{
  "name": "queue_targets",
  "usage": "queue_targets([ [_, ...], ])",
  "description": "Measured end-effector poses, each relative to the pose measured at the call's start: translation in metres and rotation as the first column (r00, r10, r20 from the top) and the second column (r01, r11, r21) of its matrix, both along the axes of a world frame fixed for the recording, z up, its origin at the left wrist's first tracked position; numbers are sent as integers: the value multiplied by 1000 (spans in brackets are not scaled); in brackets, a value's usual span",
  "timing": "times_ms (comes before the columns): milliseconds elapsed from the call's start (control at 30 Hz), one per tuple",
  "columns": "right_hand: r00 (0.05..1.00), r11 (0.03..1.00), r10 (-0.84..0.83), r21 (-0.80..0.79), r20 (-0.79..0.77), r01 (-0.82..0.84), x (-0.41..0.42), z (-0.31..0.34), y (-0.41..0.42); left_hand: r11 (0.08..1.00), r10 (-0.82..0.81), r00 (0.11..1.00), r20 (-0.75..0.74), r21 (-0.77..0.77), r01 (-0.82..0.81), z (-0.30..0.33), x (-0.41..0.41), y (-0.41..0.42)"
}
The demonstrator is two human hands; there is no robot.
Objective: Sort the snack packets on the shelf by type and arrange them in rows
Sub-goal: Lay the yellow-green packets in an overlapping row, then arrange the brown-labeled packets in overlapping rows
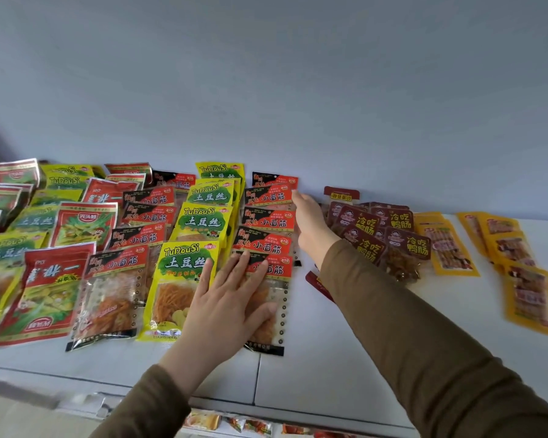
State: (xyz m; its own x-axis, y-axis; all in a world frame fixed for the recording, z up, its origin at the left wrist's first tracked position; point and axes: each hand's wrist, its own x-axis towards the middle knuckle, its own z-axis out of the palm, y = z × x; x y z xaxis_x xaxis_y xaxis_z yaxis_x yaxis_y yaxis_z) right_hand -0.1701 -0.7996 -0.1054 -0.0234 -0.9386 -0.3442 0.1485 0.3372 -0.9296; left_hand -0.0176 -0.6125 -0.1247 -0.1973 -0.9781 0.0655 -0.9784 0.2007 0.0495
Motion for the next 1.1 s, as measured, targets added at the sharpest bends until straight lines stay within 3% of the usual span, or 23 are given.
queue_targets([
  [100,1000,1000,-24,-15,7,24,-8,-1,20,1000,17,997,-78,-12,-18,0,7,5],
  [433,996,1000,3,-6,94,-2,0,-6,73,999,40,999,16,14,-40,-7,3,13],
  [600,1000,996,-9,-87,-27,7,-4,0,77,999,38,999,-11,-12,-38,6,5,6],
  [767,969,973,135,-159,-205,-169,-3,14,84,995,-34,997,73,91,27,12,11,-8],
  [933,933,954,-36,-291,-359,-75,-48,29,95,999,-47,987,-152,-21,44,32,8,-23],
  [1100,886,930,-305,-308,-349,198,-117,27,104,987,-147,951,-271,-98,125,41,-27,-38],
])
